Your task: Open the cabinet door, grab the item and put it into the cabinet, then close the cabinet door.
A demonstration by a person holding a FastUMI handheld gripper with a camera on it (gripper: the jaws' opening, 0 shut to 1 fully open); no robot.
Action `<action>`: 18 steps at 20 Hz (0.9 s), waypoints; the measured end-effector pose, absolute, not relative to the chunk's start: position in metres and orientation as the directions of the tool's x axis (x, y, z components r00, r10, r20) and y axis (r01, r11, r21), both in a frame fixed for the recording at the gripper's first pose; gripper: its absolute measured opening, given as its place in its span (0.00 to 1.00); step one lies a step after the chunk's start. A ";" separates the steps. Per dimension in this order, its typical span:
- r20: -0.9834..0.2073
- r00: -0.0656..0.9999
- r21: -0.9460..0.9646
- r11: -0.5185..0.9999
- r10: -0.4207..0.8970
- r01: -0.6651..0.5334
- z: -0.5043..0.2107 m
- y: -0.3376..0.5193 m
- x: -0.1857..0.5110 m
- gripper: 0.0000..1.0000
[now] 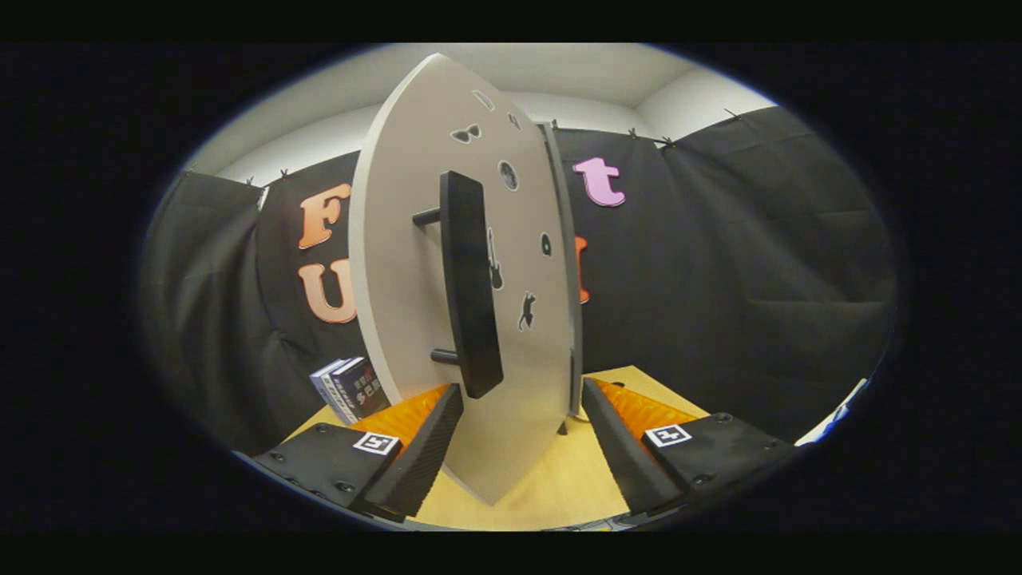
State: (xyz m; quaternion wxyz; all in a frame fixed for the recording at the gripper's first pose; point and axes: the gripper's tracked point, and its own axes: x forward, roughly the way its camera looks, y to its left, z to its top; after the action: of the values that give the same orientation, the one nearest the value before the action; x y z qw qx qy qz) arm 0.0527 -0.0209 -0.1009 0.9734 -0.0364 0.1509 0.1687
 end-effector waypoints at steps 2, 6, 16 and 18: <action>-0.305 0.890 -0.004 0.934 0.340 -0.358 -0.107 -0.002 0.057 0.96; -0.301 0.874 0.033 0.921 0.380 -0.389 -0.124 0.043 0.080 0.97; -0.295 0.866 0.025 0.910 0.403 -0.415 -0.146 0.100 0.133 0.97; -0.295 0.866 0.015 0.908 0.404 -0.419 -0.150 0.107 0.142 0.97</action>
State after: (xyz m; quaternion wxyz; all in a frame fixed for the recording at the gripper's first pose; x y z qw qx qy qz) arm 0.1421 0.1071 -0.1501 0.9656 -0.0246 0.1474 0.2130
